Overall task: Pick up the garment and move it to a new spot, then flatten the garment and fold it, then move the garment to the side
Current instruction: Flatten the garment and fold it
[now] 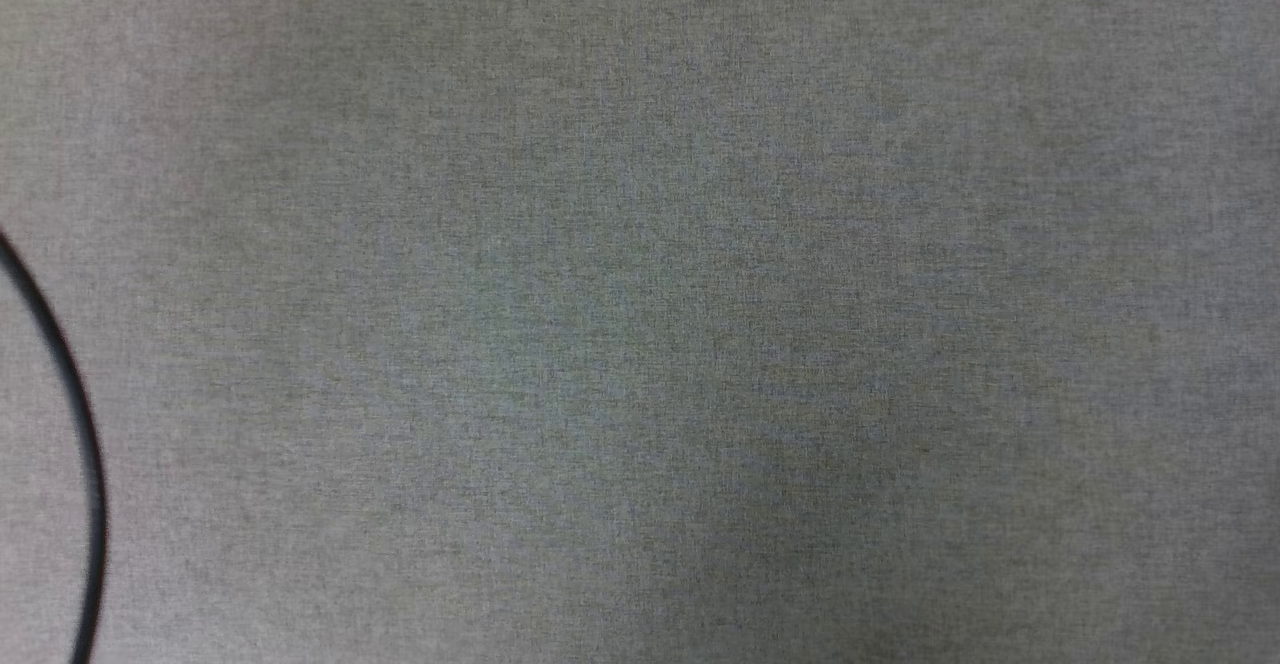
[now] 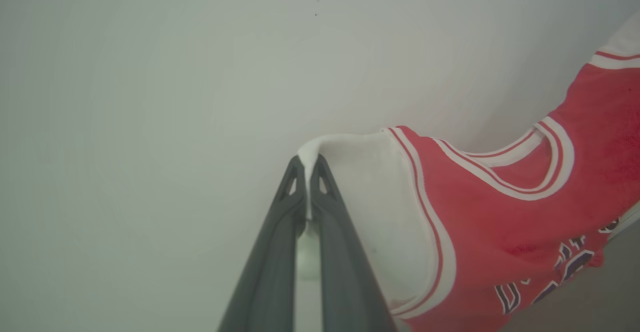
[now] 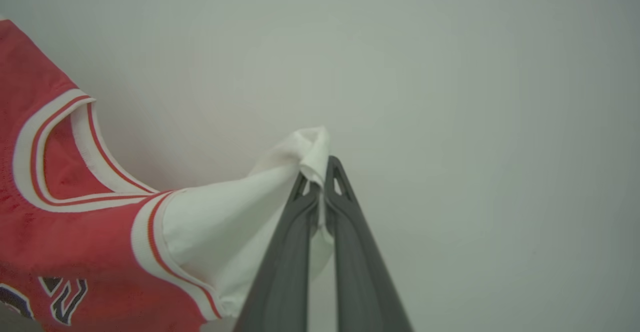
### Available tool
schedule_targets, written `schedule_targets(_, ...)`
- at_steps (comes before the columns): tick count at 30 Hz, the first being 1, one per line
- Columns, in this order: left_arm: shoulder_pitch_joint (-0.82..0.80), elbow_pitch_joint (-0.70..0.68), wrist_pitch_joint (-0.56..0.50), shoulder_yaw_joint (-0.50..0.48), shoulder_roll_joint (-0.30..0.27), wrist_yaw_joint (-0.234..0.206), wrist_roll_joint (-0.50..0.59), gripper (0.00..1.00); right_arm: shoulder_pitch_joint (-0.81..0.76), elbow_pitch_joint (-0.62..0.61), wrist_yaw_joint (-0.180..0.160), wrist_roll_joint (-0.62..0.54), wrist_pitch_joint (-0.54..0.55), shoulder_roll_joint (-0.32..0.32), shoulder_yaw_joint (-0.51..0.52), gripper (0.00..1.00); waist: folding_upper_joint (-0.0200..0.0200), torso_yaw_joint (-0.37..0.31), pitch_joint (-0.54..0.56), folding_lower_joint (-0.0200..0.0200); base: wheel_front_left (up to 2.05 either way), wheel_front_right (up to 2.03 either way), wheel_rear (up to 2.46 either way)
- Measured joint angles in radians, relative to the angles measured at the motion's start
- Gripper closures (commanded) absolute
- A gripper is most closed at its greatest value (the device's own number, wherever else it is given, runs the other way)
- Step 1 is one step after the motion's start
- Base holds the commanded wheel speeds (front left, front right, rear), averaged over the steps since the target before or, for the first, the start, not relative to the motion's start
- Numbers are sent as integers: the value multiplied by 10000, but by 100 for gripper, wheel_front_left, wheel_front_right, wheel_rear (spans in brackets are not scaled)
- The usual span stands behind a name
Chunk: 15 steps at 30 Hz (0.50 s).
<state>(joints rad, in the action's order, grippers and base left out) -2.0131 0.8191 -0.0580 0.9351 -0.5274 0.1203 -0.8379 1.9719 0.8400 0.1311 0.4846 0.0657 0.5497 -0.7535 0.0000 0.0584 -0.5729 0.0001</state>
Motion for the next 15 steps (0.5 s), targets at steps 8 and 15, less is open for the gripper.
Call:
schedule_targets(8,1650,234,679,614,-73,86,-556,100,-1713,261,0,901,-690,-33,-1354,100,0,-43,257,0,0,0,0)
schedule_targets(15,3812,-516,1381,1174,-500,88,-1358,100,-3542,96,0,2013,-1281,-48,-2207,100,0,-114,896,-1,0,0,0)
